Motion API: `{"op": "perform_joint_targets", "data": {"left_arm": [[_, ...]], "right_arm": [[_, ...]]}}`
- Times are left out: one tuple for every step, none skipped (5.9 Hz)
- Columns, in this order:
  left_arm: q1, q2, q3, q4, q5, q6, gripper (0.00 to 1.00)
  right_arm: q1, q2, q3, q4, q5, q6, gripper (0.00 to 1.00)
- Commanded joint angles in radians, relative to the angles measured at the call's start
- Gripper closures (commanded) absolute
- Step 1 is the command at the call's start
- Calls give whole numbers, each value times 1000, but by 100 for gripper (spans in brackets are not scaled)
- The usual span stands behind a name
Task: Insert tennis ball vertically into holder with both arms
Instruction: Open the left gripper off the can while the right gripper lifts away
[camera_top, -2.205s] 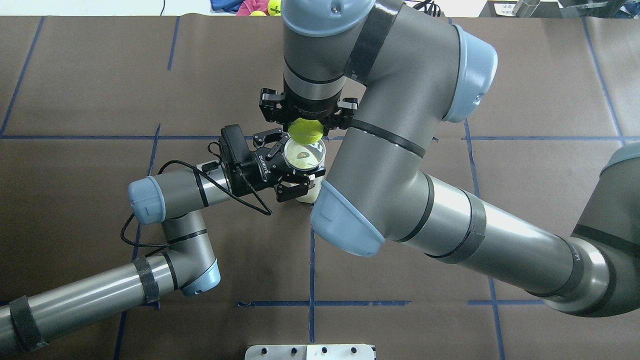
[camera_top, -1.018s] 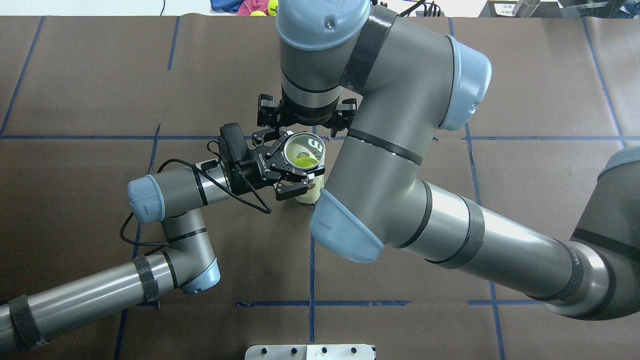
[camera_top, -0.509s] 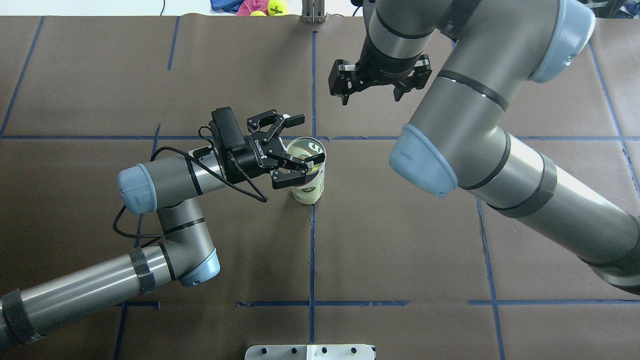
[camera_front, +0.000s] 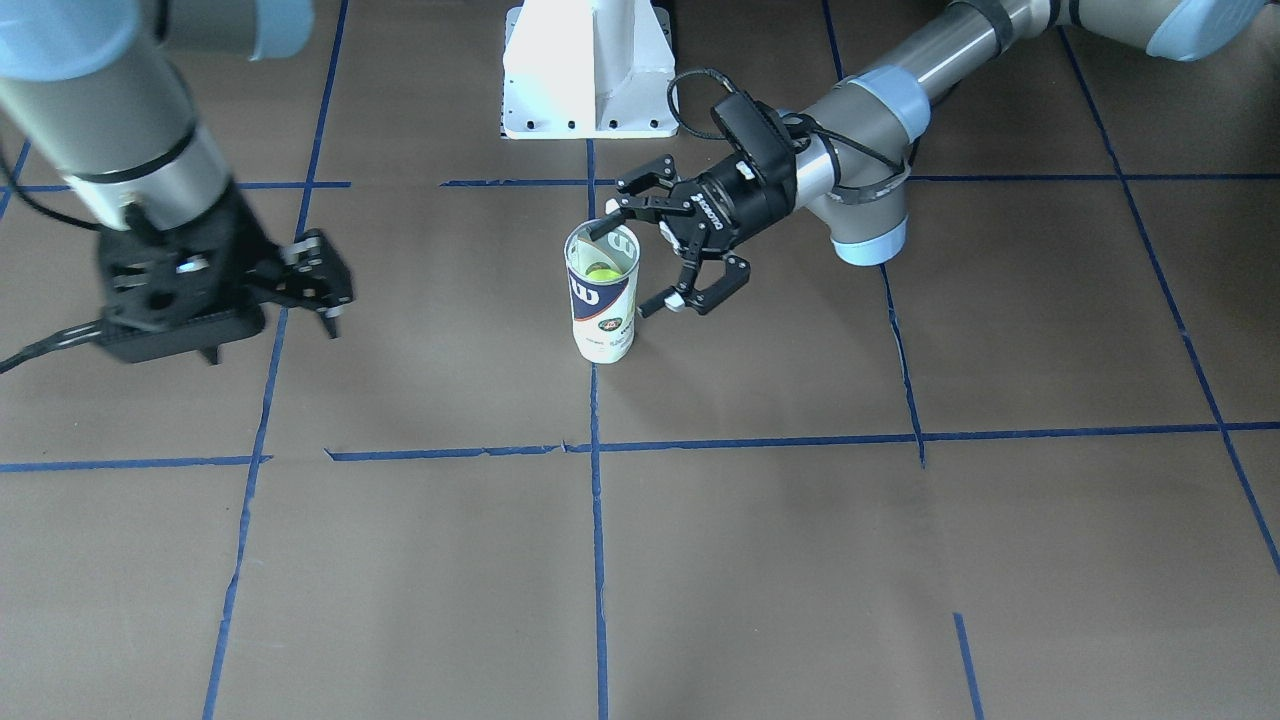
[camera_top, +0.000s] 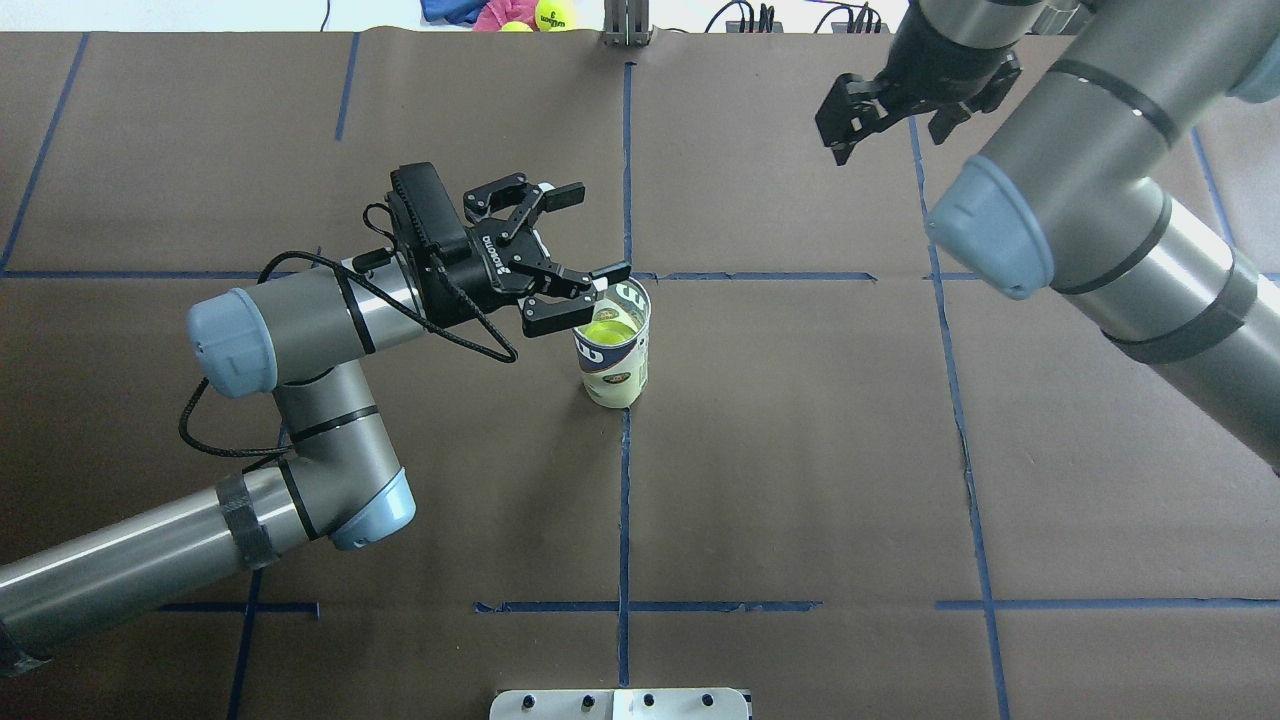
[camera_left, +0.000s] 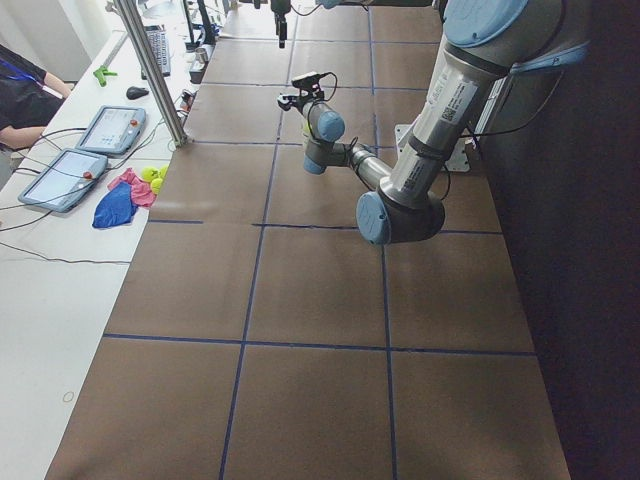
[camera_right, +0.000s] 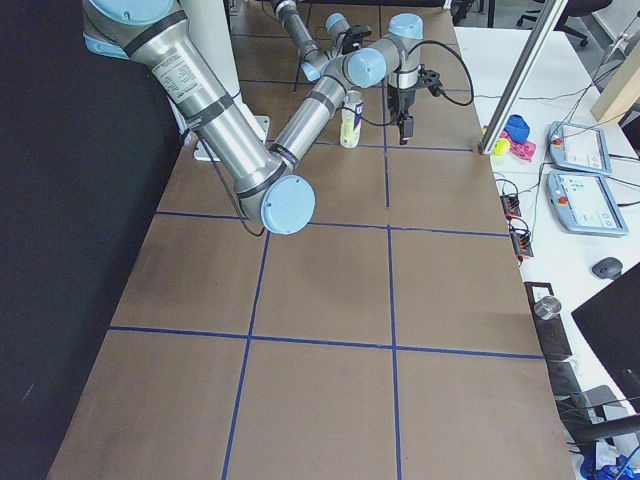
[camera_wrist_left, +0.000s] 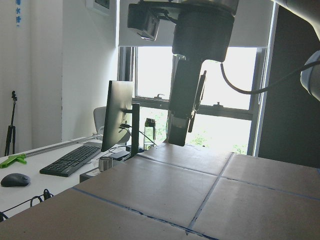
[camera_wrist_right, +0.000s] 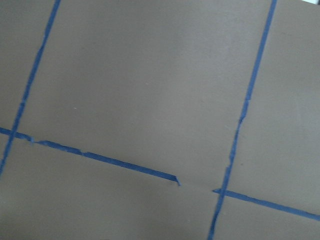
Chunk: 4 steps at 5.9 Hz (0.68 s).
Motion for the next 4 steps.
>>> {"op": "perform_joint_targets", "data": {"left_arm": [[-93,19,-11,213,-4,4,0],[-128,20,-34,353,-7,14,0],[-168,20,-45,433,-48,6,0],[-270,36,-45,622,-191,-33,0]], "right_arm": [[161,-163,-8,67,91,-265,1],[232,-253,-17,123,136,-383,1],[295,-323,-19,131,153,-506,1],[356,-395,-19,132,184,-624,1]]}}
